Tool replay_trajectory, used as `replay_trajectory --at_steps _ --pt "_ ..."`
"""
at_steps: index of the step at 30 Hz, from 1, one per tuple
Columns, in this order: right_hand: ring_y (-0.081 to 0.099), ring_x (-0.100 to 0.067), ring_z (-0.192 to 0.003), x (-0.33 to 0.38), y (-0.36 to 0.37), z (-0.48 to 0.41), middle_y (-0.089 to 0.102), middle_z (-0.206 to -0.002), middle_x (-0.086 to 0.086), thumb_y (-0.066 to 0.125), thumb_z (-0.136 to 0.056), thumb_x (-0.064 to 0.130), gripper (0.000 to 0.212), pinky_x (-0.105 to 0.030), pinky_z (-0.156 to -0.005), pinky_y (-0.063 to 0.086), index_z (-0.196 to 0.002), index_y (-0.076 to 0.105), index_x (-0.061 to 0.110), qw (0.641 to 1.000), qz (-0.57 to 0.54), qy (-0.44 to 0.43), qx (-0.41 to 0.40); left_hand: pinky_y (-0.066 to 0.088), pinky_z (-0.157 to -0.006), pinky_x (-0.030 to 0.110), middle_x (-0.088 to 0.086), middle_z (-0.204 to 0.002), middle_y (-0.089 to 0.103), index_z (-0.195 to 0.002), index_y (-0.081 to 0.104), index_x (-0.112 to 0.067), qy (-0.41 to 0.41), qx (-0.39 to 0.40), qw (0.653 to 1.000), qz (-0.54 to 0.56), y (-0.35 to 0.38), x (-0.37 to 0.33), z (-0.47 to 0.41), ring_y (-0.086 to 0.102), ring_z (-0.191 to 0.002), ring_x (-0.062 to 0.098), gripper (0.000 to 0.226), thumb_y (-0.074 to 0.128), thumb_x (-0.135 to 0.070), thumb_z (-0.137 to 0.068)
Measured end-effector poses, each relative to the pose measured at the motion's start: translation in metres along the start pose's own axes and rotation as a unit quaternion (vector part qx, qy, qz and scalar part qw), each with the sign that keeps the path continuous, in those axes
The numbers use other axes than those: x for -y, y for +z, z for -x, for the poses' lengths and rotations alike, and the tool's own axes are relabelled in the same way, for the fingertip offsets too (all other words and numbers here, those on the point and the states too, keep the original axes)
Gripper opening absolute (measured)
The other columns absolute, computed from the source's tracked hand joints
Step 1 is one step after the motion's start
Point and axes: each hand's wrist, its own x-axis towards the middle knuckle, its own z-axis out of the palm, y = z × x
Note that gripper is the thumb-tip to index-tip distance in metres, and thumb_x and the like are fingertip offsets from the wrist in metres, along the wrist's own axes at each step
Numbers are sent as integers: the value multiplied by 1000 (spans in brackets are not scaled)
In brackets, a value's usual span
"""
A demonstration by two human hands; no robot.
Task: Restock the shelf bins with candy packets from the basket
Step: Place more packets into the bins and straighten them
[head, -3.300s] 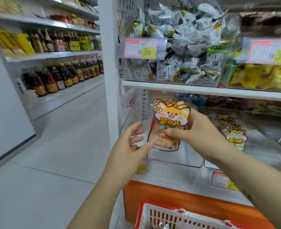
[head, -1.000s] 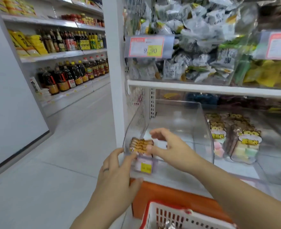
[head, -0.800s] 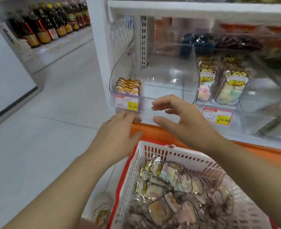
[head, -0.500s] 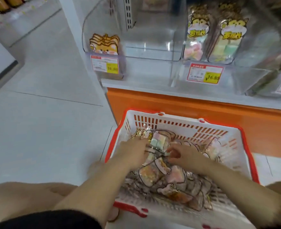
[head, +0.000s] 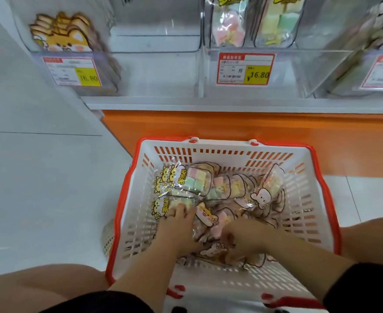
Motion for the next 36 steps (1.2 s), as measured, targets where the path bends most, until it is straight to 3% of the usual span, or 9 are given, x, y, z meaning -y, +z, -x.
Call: replay_trajectory --at_steps 3,6,8,13,18,22,26,30,36 --pt "66 -29 -80 -3 6 -4 70 -89 -10 59 -83 25 19 -42 -70 58 -87 72 11 999 8 23 -31 46 -94 47 6 -141 29 -149 15 -28 1 -37 999 -15 4 -3 0 43 -127 33 97 57 -76 -76" --pt "54 -39 -78 -17 -11 1 57 -92 -26 53 -95 19 23 -39 -63 40 -98 65 0 996 -70 29 -39 51 -92 46 4 -140 32 -150 17 -27 6 -37 999 18 -1 -4 3 45 -126 33 88 58 -63 -82" --pt "45 -23 -69 -28 -26 12 52 -86 -10 48 -102 19 14 -33 -63 34 -110 59 18 983 -169 37 -67 53 -89 45 3 -137 42 -152 18 -31 2 -49 996 77 -6 -3 3 52 -120 29 76 51 -57 -88" --pt "51 -15 -65 -46 -41 22 52 -76 -3 53 -102 22 13 -28 -63 42 -91 53 16 878 -405 119 -224 52 -88 32 3 -125 66 -143 48 -22 -70 -100 933 340 -27 12 3 64 -106 22 42 47 -36 -103" --pt "54 -15 -60 -34 -51 24 58 -68 -5 56 -101 16 15 -32 -63 46 -88 57 9 783 -564 83 -248 39 -98 32 -11 -147 44 -157 23 -25 -55 -67 790 607 -54 16 16 45 -137 22 68 57 -39 -100" --pt "65 -19 -76 -13 -66 31 69 -78 -2 56 -101 15 12 -41 -87 56 -93 60 7 776 -581 46 -239 44 -106 56 0 -137 60 -144 46 -22 -64 20 648 759 -69 11 15 54 -129 34 74 75 -47 -81" --pt "62 -44 -78 4 -77 36 72 -92 -21 57 -101 21 14 -54 -90 53 -96 62 8 813 -526 25 -250 54 -94 53 13 -122 69 -132 59 -10 -46 62 562 823 -85 -3 14 65 -115 37 47 42 -44 -104" --pt "63 -39 -72 6 -81 36 75 -78 -1 58 -101 20 15 -46 -80 56 -93 62 7 809 -516 27 -282 49 -101 58 18 -118 71 -126 63 -8 -50 22 610 790 -94 -9 16 68 -110 35 49 29 -38 -110" --pt "54 -16 -58 -27 -87 43 62 -62 3 60 -98 18 10 -27 -57 43 -90 64 14 797 -444 103 -397 41 -109 50 2 -115 72 -127 61 -19 -115 -70 630 765 -82 19 12 64 -113 22 40 52 -47 -99"
